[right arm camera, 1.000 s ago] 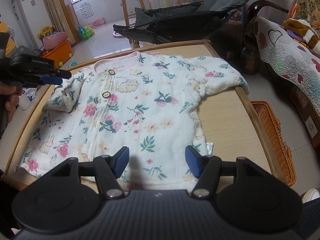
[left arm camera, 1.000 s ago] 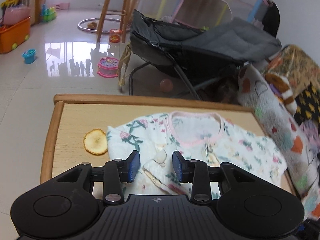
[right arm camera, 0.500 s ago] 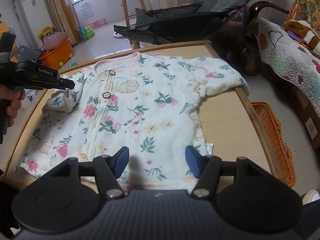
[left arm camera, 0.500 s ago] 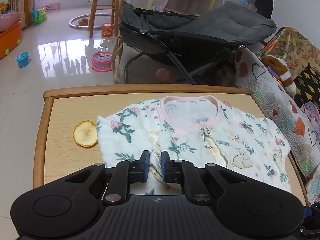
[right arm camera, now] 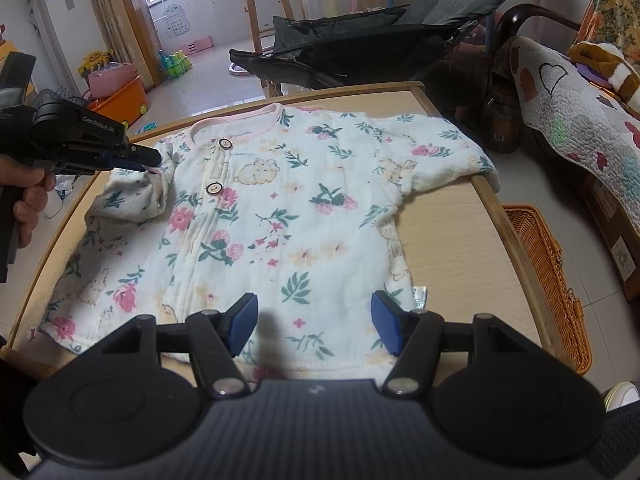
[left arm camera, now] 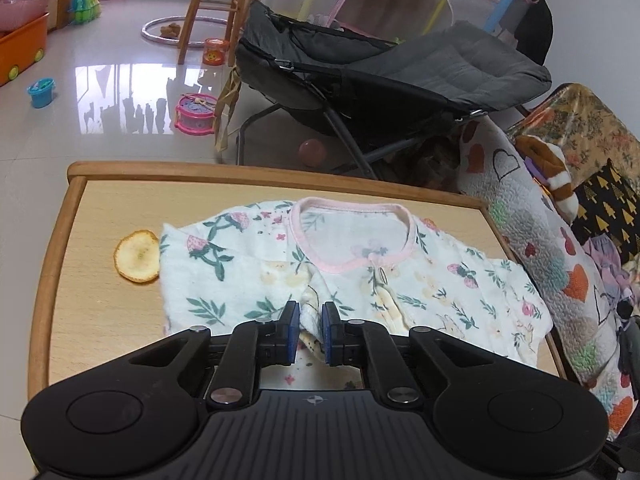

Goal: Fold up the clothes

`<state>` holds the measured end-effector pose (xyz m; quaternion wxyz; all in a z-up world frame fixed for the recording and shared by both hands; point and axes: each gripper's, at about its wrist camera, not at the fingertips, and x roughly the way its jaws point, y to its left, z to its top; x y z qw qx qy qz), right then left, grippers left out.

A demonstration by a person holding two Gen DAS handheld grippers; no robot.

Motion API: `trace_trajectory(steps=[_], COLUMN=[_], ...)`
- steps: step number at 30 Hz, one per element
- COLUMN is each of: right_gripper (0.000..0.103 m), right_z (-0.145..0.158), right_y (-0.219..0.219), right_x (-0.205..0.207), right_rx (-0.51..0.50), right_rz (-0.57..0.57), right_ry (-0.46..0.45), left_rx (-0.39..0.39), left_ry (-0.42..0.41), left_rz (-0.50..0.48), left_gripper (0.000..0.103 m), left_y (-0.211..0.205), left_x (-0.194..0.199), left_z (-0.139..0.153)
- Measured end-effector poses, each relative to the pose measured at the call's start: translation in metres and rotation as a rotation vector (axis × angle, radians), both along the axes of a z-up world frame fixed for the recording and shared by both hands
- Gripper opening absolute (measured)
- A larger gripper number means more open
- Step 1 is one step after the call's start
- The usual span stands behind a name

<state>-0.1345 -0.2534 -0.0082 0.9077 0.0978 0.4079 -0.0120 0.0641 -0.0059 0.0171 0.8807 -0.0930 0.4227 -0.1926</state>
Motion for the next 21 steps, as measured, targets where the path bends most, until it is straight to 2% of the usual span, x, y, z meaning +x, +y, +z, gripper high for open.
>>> trace_trajectory(steps=[8, 13, 21], right_gripper=[0.064, 0.064, 0.066], right_z=[0.000, 0.000, -0.001], right_y=[0.002, 0.003, 0.005], right_x=[0.000, 0.000, 0.000], right_rx=[-0.016, -0.021, -0.031], right_rz=[0.012, 0.017, 0.022], right_ry=[0.000, 0.000, 0.002], left_rx=[-0.028, -0.020, -0.079], left_ry=[0.022, -0.002, -0.001], left_rz=[0.002, -0.009, 0.004], left_gripper=[0.014, 0.018, 0.022], left_y=[-0.015, -0.023, -0.015], left_x=[0.001, -0.001, 0.004], left_z=[-0.009, -0.008, -0.003])
